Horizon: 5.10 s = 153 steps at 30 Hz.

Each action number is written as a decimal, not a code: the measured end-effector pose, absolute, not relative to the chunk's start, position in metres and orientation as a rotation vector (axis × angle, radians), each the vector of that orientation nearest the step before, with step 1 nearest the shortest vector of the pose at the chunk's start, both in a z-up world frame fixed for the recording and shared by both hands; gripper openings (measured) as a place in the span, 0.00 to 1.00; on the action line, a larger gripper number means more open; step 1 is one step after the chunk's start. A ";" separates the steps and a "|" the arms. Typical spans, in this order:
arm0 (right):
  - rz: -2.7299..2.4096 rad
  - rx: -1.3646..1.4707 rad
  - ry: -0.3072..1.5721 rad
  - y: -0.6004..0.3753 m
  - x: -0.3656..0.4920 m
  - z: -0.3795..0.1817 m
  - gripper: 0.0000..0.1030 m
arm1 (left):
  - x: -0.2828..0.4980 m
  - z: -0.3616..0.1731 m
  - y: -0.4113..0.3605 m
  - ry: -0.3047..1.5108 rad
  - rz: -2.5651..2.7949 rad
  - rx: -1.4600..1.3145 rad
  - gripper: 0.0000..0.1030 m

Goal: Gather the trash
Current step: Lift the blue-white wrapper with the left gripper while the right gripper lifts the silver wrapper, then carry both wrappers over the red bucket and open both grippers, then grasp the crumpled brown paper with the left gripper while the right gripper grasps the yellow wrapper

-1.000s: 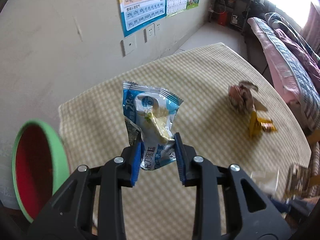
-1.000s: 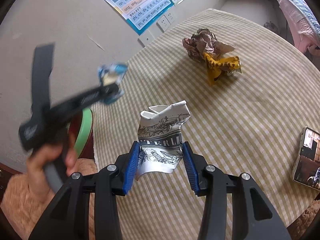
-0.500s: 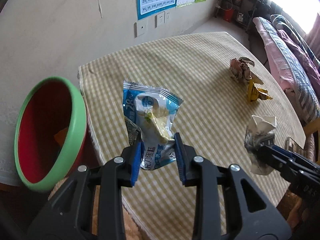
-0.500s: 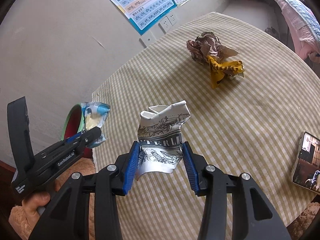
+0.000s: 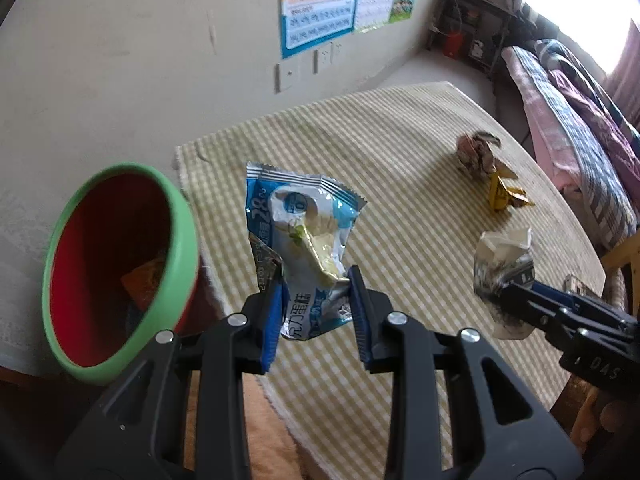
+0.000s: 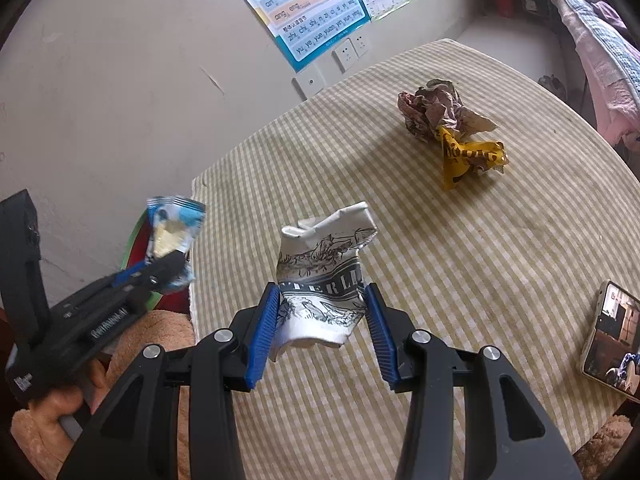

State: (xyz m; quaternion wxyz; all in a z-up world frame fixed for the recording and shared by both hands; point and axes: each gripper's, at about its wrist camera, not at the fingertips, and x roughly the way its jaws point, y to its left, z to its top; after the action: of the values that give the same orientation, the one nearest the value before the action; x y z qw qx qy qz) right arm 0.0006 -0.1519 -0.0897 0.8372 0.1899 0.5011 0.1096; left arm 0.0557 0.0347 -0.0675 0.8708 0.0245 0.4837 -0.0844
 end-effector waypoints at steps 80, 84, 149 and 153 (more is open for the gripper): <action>0.363 0.095 1.086 -0.065 0.000 -0.079 0.32 | 0.058 -0.063 0.113 0.997 -0.138 -0.148 0.29; 0.376 0.101 1.082 -0.061 0.004 -0.074 0.32 | 0.058 -0.063 0.113 0.993 -0.140 -0.148 0.29; -0.046 0.393 1.131 -0.264 0.094 -0.152 0.21 | 0.069 -0.063 0.157 0.973 0.078 -0.115 0.62; -0.006 0.399 1.116 -0.265 0.080 -0.143 0.05 | 0.080 -0.062 0.107 0.982 -0.018 -0.072 0.62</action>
State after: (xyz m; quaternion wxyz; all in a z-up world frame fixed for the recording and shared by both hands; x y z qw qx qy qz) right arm 0.0797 -0.2649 -0.1434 0.8294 0.1879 0.5261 -0.0031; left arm 0.0804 0.1067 -0.0621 0.8812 -0.0344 0.4714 -0.0087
